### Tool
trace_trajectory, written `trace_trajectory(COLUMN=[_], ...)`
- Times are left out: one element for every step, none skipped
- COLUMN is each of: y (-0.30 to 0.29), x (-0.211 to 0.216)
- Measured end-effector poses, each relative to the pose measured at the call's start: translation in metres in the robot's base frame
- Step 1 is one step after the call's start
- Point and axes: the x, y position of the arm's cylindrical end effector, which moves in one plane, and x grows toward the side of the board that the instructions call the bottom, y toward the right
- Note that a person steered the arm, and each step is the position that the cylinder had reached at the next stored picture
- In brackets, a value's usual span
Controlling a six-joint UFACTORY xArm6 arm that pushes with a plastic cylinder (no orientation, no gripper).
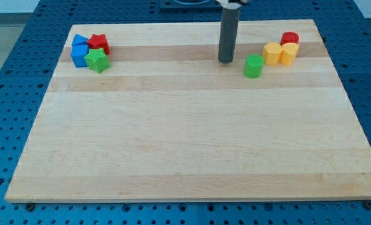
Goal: Move the green circle towards the yellow hexagon
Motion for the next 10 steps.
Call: trace_trajectory(y=[0.014, 0.072, 0.106, 0.106, 0.092, 0.060, 0.042, 0.037, 0.037, 0.041], x=[0.043, 0.078, 0.079, 0.074, 0.094, 0.133, 0.121, 0.042, 0.035, 0.020])
